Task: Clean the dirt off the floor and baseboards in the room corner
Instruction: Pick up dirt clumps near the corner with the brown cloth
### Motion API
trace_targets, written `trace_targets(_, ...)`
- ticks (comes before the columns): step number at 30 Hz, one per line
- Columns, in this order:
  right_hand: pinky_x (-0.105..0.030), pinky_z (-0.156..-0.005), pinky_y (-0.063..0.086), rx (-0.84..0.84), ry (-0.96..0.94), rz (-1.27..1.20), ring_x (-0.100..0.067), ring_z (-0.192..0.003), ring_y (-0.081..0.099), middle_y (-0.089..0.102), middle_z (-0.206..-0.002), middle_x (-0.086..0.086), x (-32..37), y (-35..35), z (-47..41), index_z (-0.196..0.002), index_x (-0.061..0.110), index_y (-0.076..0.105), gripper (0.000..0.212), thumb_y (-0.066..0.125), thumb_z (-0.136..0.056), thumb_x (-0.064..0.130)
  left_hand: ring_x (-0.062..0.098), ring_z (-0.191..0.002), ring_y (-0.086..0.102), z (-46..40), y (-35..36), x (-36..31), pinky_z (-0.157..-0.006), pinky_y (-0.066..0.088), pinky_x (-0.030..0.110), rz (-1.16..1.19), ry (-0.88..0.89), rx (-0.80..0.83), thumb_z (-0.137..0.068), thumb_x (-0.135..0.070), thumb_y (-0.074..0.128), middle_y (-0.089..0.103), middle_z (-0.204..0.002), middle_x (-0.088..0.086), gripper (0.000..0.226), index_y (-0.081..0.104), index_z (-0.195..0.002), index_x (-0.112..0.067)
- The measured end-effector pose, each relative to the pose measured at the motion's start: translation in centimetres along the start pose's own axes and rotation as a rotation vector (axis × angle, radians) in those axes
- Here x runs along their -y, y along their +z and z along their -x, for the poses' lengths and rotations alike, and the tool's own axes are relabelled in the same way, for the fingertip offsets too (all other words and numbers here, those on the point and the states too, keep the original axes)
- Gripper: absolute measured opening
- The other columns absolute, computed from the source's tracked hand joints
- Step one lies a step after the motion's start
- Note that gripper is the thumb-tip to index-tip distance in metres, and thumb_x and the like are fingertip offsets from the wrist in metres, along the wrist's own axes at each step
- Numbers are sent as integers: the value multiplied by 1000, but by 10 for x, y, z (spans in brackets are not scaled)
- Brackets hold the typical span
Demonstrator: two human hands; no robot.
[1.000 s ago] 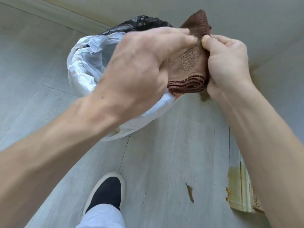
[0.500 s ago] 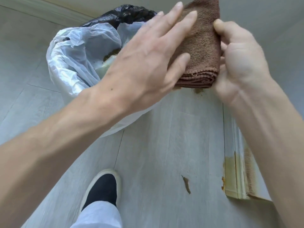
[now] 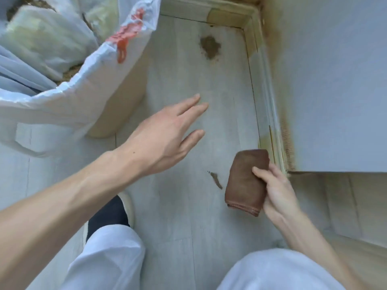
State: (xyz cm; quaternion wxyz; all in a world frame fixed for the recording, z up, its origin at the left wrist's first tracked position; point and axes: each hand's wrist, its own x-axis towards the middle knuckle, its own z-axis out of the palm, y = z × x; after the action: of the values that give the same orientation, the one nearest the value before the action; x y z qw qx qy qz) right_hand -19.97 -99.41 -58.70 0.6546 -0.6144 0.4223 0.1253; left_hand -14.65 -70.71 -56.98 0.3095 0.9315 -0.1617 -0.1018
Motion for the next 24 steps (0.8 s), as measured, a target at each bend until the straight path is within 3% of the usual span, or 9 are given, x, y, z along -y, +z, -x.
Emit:
trace_targets(3,-35,-71,62,-245,124,47,-24,-95,71,70,-125,-19,-60,-51,0,-130,3,59,36,65,-95,-2,18,-153,29,11,27,20,-122,31,38,31,-56,123,-105,-47,39,24,-169,-3,60,33,-160,-23)
trace_targets(7,-21,-72,49,-440,91,190,-18,-96,66,69,-123,-11,-96,-74,4,-127,5,55,37,69,-94,0,15,-153,29,24,40,37,-124,25,31,70,-102,164,-106,-42,44,30,-167,-1,55,39,-157,-20)
trace_targets(9,-23,-76,54,-405,39,198,-11,-91,67,72,-120,-10,-106,-63,-2,-116,12,56,30,69,-94,-2,14,-152,31,28,39,39,-123,26,30,88,-118,144,-107,-43,45,33,-165,-2,53,43,-155,-20)
trace_targets(13,-45,-99,57,-301,-97,177,-20,-101,71,73,-117,-10,-107,-10,-28,-114,13,57,30,69,-93,-5,13,-150,34,33,36,41,-120,25,27,104,-150,127,-102,-50,38,37,-163,-2,58,47,-152,-22)
trace_targets(18,-36,-90,60,-181,-192,140,-17,-100,73,73,-115,-8,-98,37,-55,-107,22,60,30,71,-92,-2,13,-150,33,42,35,45,-117,22,22,116,-179,138,-99,-51,34,38,-163,-2,63,47,-152,-21)
trace_targets(21,-21,-76,58,-148,-193,117,-6,-86,72,74,-107,-8,-85,34,-52,-109,16,59,30,68,-93,-7,13,-150,34,46,35,48,-115,23,21,117,-187,124,-98,-52,35,39,-163,-2,62,48,-151,-22)
trace_targets(24,-17,-70,57,-133,-215,144,-3,-82,72,73,-106,-6,-56,21,-48,-113,12,58,31,66,-92,-10,12,-150,34,48,32,53,-117,26,26,127,-199,110,-98,-52,34,39,-162,-3,62,48,-151,-23)
